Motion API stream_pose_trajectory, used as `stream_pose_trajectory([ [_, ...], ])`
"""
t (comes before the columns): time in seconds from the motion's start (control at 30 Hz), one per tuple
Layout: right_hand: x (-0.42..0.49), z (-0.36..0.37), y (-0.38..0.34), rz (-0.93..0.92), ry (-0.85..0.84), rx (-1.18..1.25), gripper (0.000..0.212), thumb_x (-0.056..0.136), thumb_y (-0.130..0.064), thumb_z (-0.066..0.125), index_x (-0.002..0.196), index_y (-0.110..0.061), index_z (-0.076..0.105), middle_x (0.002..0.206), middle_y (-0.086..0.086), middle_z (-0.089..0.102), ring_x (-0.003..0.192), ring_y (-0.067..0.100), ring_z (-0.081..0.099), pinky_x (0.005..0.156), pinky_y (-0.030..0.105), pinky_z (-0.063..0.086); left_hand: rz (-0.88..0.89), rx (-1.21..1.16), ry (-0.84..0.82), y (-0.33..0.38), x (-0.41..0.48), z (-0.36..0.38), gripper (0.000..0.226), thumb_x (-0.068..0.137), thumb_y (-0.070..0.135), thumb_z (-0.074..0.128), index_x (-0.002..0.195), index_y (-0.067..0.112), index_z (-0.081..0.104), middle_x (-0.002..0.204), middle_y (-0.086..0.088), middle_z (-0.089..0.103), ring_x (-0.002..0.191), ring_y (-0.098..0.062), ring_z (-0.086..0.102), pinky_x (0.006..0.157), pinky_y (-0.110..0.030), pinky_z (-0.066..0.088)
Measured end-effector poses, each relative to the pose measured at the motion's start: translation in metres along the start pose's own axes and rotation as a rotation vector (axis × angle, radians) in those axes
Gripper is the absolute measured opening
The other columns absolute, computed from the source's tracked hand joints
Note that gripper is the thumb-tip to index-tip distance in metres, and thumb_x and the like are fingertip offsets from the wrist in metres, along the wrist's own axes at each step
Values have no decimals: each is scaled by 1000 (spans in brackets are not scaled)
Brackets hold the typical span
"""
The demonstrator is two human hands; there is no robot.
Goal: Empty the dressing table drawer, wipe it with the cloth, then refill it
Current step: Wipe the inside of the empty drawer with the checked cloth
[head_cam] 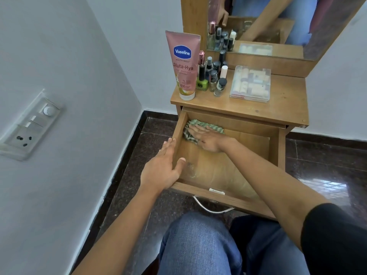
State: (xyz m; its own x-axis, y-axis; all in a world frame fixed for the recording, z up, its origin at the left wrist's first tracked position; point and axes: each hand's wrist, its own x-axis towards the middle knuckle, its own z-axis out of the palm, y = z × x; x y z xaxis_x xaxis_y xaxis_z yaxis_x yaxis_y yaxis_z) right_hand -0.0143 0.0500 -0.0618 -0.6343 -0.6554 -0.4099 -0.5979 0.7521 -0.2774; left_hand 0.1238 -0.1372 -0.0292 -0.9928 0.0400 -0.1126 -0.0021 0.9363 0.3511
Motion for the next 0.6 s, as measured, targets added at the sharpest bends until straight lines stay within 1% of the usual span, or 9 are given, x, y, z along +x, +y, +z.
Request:
stream_pose_trajectory([
  [0.13, 5, 6, -10, 107, 10, 41, 63, 101, -24, 26, 152, -23, -13, 159, -5, -17, 146, 11, -15, 119, 36, -8, -1, -2, 25, 0, 0, 0, 66, 97, 54, 33, 155, 27, 15, 162, 11, 14, 140, -14, 38, 89, -39, 50],
  [0.27, 4, 10, -23, 132, -6, 91, 73, 95, -16, 33, 152, -21, -12, 159, -4, -18, 145, 11, -17, 119, 37, -9, -16, -25, 28, 2, 0, 0, 65, 97, 54, 34, 155, 28, 18, 162, 11, 16, 139, -14, 40, 90, -40, 50],
  [0.33, -2, 14, -28, 102, -37, 89, 75, 94, -17, 35, 152, -21, -12, 159, -4, -18, 145, 12, -18, 119, 38, -9, -22, -29, 28, 2, 0, 0, 65, 97, 54, 34, 155, 28, 18, 162, 12, 16, 137, -15, 42, 89, -40, 50],
  [0.47, -24, 32, -40, -50, -76, 88, 72, 97, -24, 36, 151, -25, -11, 158, -5, -16, 145, 12, -18, 119, 41, -10, -18, -38, 41, 3, 1, -1, 65, 97, 53, 36, 154, 28, 19, 161, 11, 17, 138, -15, 41, 89, -37, 48],
  [0.6, -34, 38, -42, -155, -114, 62, 63, 102, -29, 30, 152, -24, -9, 159, -6, -14, 145, 11, -16, 118, 38, -11, -13, -20, 35, 4, -1, 0, 65, 97, 52, 37, 155, 27, 18, 162, 10, 17, 138, -15, 41, 86, -37, 49],
])
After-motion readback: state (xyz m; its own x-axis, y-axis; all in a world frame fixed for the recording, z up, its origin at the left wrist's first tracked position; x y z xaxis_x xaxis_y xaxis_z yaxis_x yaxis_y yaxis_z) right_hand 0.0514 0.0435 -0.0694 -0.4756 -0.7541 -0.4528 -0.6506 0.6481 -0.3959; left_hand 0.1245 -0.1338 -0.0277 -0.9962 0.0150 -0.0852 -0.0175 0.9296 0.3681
